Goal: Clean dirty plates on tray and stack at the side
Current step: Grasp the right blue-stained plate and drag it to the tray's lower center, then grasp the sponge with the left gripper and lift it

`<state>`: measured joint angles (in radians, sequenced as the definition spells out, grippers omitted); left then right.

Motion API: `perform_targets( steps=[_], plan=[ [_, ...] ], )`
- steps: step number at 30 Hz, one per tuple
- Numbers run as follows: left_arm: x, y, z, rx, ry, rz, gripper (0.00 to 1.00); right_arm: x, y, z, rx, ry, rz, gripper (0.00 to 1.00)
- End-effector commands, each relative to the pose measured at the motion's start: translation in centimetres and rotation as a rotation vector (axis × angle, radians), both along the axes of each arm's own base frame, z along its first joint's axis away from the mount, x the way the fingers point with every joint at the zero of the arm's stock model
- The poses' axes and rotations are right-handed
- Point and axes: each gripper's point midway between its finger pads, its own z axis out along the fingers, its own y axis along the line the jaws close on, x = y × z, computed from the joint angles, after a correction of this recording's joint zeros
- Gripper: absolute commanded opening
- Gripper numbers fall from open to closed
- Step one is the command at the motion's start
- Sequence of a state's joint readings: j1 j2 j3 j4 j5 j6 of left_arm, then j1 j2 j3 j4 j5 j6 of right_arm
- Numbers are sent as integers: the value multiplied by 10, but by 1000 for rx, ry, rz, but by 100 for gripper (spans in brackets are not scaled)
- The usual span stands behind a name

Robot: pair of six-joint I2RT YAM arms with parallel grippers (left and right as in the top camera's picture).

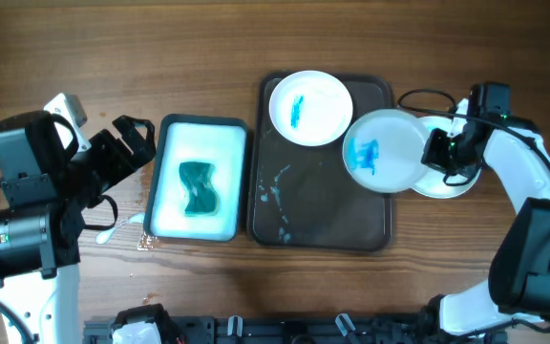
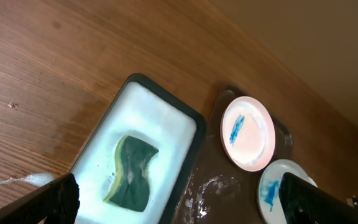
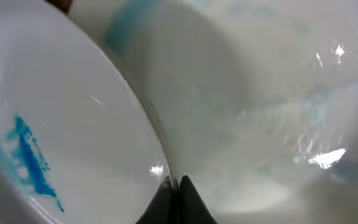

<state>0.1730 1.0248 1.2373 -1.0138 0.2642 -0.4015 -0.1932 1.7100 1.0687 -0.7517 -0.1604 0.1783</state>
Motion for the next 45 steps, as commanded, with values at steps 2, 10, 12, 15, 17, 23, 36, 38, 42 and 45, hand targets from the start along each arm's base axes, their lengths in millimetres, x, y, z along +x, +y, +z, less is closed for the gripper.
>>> perform_targets(
  steps=[2, 10, 12, 15, 17, 23, 36, 38, 42, 45],
  plan=[
    [1, -2, 5, -11, -13, -6, 100, 13, 2, 82, -29, -190, 7, 4],
    [-3, -19, 4, -82, 0, -76, 100, -38, 135, 63, 82, -90, 273, 4],
    [-11, -29, -13, -55, 75, -147, 100, -41, 151, 29, 88, -67, 307, 4],
    [-15, -35, -65, 10, 279, -167, 100, -41, 155, -2, 84, -34, 320, 4],
    [-11, -51, -106, 22, 416, -219, 99, -39, 155, -13, 82, -13, 319, 4],
    [2, -63, -222, 148, 783, -168, 82, -44, 154, -18, 78, 16, 316, 4],
    [24, -67, -225, 131, 791, -151, 47, -46, 153, -18, 77, 28, 314, 4],
    [23, -46, -231, 241, 790, -105, 48, -46, 153, -19, 77, 28, 314, 4],
    [13, -42, -270, 254, 765, -97, 30, -49, 153, -19, 76, 38, 314, 4],
    [5, -56, -285, 178, 761, -146, 4, -49, 153, -19, 76, 37, 313, 4]
  ],
)
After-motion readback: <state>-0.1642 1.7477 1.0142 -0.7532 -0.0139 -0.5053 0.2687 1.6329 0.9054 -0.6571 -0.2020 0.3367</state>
